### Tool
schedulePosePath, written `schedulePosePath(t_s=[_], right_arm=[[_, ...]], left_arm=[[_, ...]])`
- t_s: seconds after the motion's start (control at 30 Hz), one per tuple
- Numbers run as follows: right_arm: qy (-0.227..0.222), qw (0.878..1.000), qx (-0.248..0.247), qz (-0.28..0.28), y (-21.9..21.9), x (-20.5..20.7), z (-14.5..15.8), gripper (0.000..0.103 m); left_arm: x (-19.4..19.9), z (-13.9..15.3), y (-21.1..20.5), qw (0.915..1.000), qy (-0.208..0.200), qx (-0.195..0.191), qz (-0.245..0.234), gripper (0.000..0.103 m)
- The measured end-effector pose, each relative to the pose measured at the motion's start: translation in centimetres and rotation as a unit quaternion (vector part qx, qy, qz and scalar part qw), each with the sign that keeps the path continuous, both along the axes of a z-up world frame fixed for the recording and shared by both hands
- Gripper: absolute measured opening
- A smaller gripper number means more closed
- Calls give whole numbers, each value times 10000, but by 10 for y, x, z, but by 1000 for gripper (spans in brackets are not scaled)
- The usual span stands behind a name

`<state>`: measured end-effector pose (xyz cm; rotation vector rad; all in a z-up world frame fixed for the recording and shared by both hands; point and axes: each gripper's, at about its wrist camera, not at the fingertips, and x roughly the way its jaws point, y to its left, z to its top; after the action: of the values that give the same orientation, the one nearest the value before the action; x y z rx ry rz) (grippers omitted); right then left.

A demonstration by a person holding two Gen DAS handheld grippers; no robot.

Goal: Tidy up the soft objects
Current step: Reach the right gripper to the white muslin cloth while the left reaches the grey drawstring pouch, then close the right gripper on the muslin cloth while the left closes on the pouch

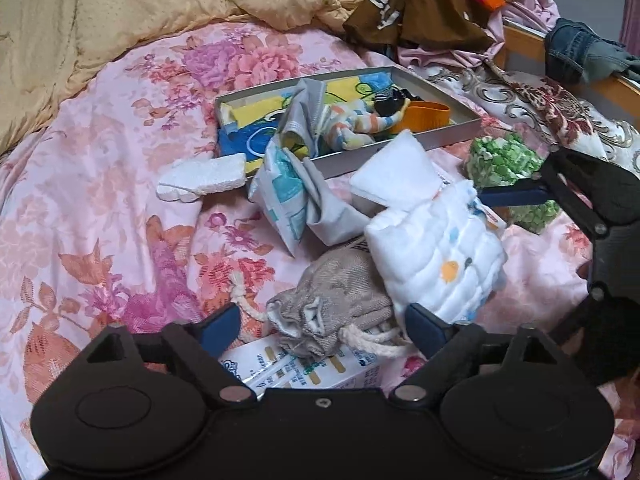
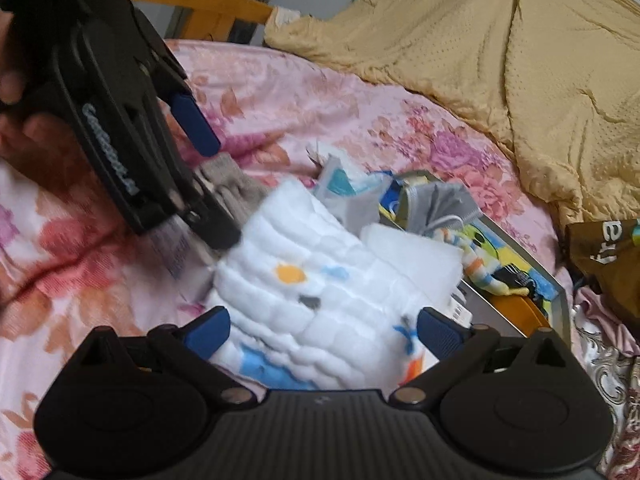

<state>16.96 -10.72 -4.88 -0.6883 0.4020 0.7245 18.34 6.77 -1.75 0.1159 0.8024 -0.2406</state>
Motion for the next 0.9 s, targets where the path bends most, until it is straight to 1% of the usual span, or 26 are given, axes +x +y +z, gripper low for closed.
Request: schedulePosePath(t_s=[0.03,0.07,0.1,0.13,0.3,0.37,0.43,0.47,0.53,0.57,0.63,0.73,0.9], right_arm=[[65,10000,35,-30,-1,2,1,91],[146,9999,79,-39,-1,3,1,90],[197,9997,110,-37,-2,5,2,89],[214,9997,124,-39,-2,5,3,85],[231,9997,61,-22,1,4,6,75],[253,9997,36,-12,2,3,6,70],[239,9997,-20,-30,3,2,6,60],[240,9997,-37,-49,3,2,7,58],[256,9996,-31,-78,3,3,7,50],[259,9996,-27,-105,3,3,8,48],[240,9996,-35,-155,2,2,10,38],[245,9995,-26,-216,2,3,12,31],[277,9991,77,-323,0,3,19,26]], left_arm=[[0,0,0,10000,21,-33,-49,84],[0,0,-1,9999,40,-78,-96,78],[-1,-1,-1,9998,61,-110,-124,76],[-1,-1,-2,9999,51,-86,-115,75],[-4,-3,-4,9998,-83,106,-116,63],[-5,-3,-5,9997,-117,188,-139,60],[-6,-1,-6,9995,-150,228,-135,55],[-6,0,-6,9995,-171,232,-131,52],[-6,2,-4,9996,-180,191,-111,51],[-6,3,-3,9997,-165,162,-96,49],[-6,4,-1,9998,-164,80,-40,48],[-7,6,-1,9998,-210,19,-25,47],[-8,9,-1,9996,-270,-55,69,45]])
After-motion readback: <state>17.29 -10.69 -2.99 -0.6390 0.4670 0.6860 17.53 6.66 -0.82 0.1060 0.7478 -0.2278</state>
